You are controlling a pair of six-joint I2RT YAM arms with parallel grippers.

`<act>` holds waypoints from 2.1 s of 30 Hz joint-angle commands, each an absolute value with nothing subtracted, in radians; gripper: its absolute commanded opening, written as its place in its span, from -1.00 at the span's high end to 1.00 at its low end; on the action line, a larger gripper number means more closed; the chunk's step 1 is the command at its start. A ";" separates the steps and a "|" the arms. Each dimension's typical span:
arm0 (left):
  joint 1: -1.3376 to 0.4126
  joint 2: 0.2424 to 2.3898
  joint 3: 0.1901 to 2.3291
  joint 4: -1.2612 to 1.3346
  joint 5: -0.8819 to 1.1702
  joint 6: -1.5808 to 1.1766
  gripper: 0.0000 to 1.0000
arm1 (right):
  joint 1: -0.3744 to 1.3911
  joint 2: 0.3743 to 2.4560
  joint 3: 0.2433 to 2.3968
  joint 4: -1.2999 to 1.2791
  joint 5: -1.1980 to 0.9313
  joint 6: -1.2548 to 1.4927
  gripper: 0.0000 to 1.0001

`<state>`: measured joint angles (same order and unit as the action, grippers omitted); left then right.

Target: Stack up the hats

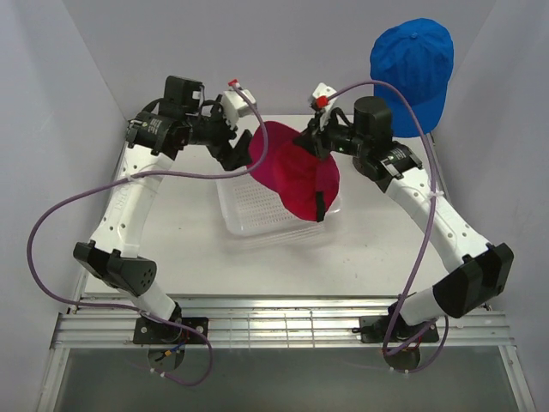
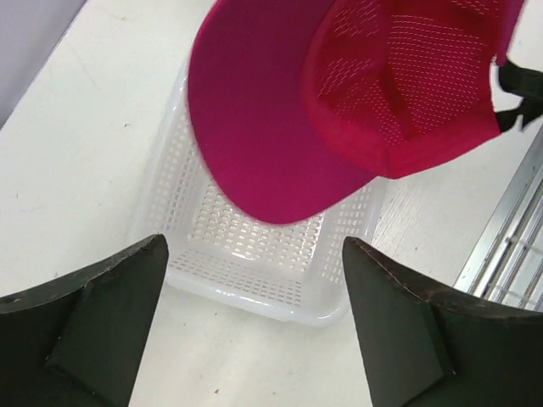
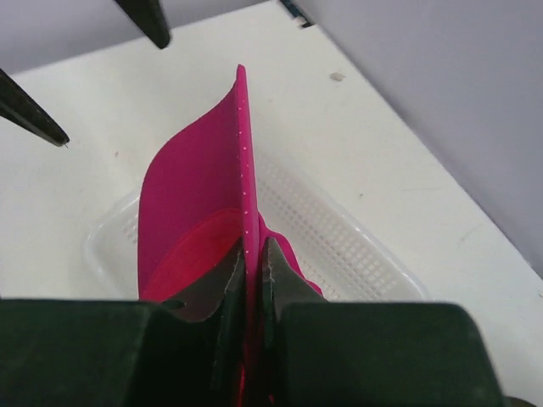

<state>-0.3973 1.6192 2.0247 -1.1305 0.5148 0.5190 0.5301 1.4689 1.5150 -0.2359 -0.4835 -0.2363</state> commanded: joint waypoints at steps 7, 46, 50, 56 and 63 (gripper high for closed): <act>-0.275 1.586 2.114 -1.062 0.943 0.278 -0.96 | 0.509 1.194 1.287 0.406 -0.279 0.130 0.85; -0.472 1.649 2.057 -1.106 0.382 0.649 1.00 | 0.518 1.502 1.886 -0.623 -0.537 -0.268 -0.65; -0.494 1.655 2.062 -1.108 0.383 0.640 1.00 | 0.546 1.557 1.928 -0.638 -0.546 -0.279 -0.65; -0.512 1.664 2.077 -1.108 0.373 0.640 1.00 | 0.558 1.626 1.970 -0.687 -0.520 -0.298 -0.37; -0.532 1.677 2.114 -1.108 0.328 0.653 1.00 | 0.598 1.695 2.074 -0.729 -0.356 -0.382 0.24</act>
<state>-0.5175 1.6817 2.0659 -1.1072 0.3569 0.6331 0.5751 1.6852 1.9835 -0.7132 -0.4549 -0.3241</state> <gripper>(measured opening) 0.038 0.383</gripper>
